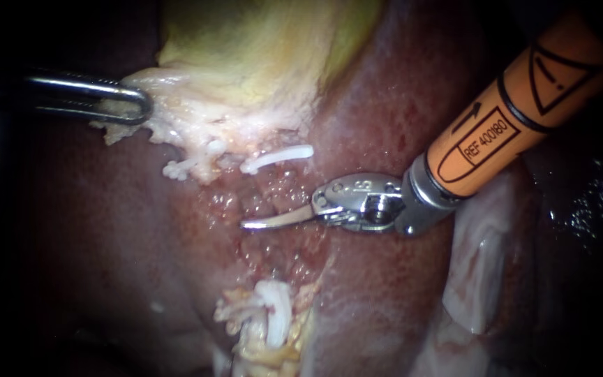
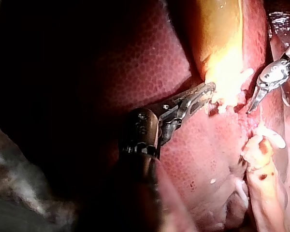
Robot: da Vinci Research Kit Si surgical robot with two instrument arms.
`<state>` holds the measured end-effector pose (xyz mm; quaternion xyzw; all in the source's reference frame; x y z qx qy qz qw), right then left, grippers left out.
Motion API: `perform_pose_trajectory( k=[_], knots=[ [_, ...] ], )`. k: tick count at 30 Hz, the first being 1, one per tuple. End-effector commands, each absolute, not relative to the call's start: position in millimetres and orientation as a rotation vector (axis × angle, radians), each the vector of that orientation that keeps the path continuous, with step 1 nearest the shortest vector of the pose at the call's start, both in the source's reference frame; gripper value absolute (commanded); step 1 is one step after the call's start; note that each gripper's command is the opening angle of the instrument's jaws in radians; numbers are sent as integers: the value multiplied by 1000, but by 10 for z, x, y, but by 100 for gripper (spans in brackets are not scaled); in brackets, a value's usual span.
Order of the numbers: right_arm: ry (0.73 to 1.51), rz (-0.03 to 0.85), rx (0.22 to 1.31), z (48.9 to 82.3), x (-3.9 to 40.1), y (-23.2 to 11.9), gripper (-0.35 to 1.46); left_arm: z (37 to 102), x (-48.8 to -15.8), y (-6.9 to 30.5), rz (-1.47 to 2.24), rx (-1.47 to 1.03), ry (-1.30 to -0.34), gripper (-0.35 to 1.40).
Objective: Go back from the cut right tube
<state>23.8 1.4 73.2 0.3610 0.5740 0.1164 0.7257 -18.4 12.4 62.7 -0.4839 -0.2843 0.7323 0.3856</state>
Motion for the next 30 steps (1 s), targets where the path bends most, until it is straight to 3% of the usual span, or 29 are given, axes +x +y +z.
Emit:
perform_pose_trajectory(
  k=[1, 2, 3, 5, 6, 13, 16, 19, 23, 27, 30],
  knots=[
    [1269, 258, 792, 731, 238, 13, -30, 627, -184, 124, 1865, -1232, -724, -35],
    [1278, 262, 790, 729, 239, 10, 37, 627, -184, 124, 1865, -1232, -724, -35],
    [1286, 265, 791, 728, 239, 9, 69, 627, -184, 124, 1865, -1232, -724, -35],
    [1310, 272, 791, 725, 243, 6, 110, 627, -184, 124, 1865, -1232, -724, -35],
    [1315, 278, 786, 724, 245, 5, 120, 627, -184, 124, 1865, -1232, -724, -35],
    [1315, 306, 714, 723, 249, 4, 140, 627, -184, 124, 1865, -1232, -724, -35],
    [1306, 368, 641, 723, 244, 1, 143, 627, -185, 124, 1865, -1232, -724, -35],
    [1287, 375, 534, 718, 230, -6, 143, 627, -184, 124, 1865, -1233, -724, -35],
    [1195, 331, 411, 706, 202, -6, 143, 627, -184, 124, 1865, -1233, -725, -35],
    [1041, 255, 342, 691, 165, -1, 143, 627, -183, 124, 1865, -1233, -725, -35],
    [991, 195, 301, 681, 136, 7, 143, 627, -183, 124, 1865, -1233, -725, -35]
  ],
)
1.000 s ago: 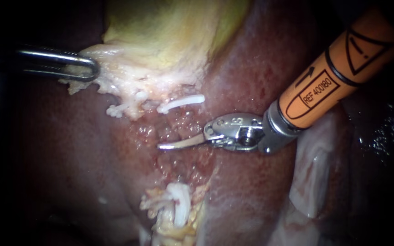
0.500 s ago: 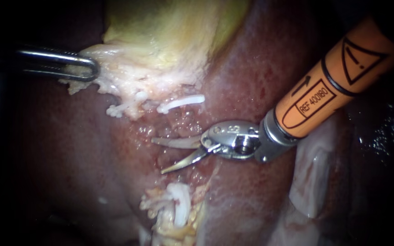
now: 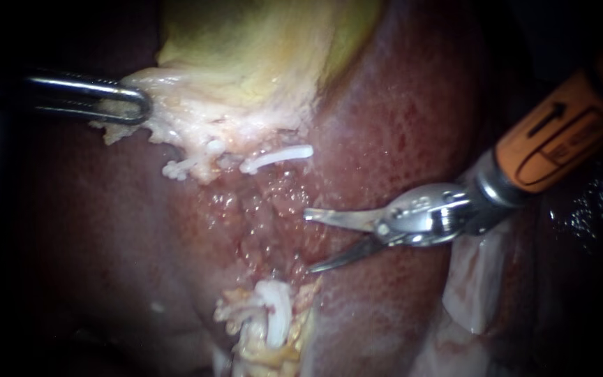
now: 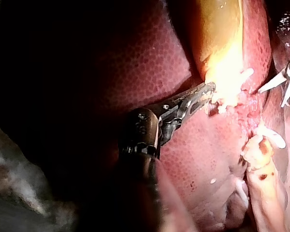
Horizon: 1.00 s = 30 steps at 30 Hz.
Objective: Go back from the cut right tube
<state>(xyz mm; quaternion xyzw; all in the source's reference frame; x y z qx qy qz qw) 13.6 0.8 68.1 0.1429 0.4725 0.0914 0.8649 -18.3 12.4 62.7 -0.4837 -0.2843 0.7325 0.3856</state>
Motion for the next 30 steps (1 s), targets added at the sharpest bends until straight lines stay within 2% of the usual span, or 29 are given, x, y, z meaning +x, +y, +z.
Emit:
perform_pose_trajectory(
  k=[1, 7, 12, 16, 26, 30],
  knots=[
    [986, 187, 291, 678, 129, 10, 143, 627, -183, 124, 1865, -1233, -725, -35],
    [956, 164, 224, 659, 98, 25, 143, 627, -184, 124, 1865, -1233, -725, -35],
    [929, 173, 181, 651, 94, 23, 143, 629, -185, 123, 1866, -1232, -722, -35],
    [927, 174, 184, 649, 94, 21, 143, 638, -195, 114, 1868, -1232, -707, -35],
    [927, 174, 184, 649, 94, 21, 145, 685, -234, 89, 1886, -1243, -739, -35],
    [927, 175, 184, 650, 94, 22, 145, 690, -239, 84, 1886, -1235, -752, -35]
  ],
)
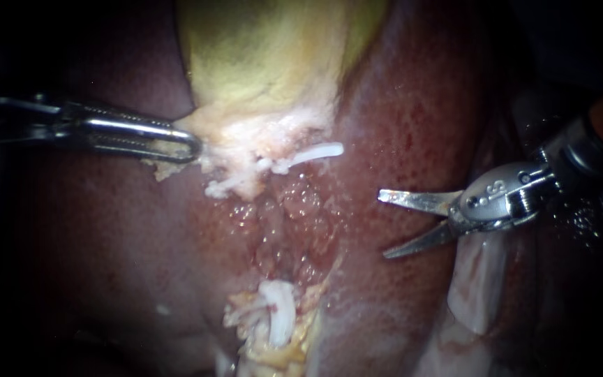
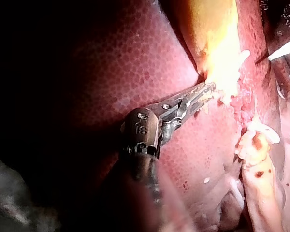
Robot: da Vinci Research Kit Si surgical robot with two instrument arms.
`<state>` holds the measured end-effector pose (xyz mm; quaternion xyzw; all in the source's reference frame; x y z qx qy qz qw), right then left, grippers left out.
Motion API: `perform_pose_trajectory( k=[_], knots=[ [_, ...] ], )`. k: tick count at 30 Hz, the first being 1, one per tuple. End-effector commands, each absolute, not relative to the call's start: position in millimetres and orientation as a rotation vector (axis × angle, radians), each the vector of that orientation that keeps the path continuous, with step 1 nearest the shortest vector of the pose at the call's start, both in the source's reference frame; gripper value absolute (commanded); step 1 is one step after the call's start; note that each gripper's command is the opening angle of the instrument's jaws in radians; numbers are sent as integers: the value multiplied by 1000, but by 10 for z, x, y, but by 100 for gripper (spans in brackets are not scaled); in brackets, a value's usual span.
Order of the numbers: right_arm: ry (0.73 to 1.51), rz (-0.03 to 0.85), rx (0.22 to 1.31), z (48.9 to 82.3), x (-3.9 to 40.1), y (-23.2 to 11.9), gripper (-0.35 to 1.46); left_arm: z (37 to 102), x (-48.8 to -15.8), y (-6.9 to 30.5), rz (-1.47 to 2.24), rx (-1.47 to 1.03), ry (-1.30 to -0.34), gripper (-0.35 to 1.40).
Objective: Go back from the cut right tube
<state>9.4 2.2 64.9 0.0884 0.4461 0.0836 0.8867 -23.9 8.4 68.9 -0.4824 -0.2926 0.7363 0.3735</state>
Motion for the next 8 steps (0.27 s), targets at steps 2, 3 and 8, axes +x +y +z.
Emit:
perform_pose_trajectory(
  k=[2, 3, 8],
  knots=[
    [927, 175, 184, 650, 94, 22, 145, 689, -239, 84, 1886, -1235, -752, -35],
    [927, 175, 184, 650, 94, 22, 145, 689, -239, 84, 1886, -1235, -753, -35],
    [928, 174, 186, 650, 94, 22, 145, 688, -239, 84, 1887, -1236, -757, -35]
  ],
)
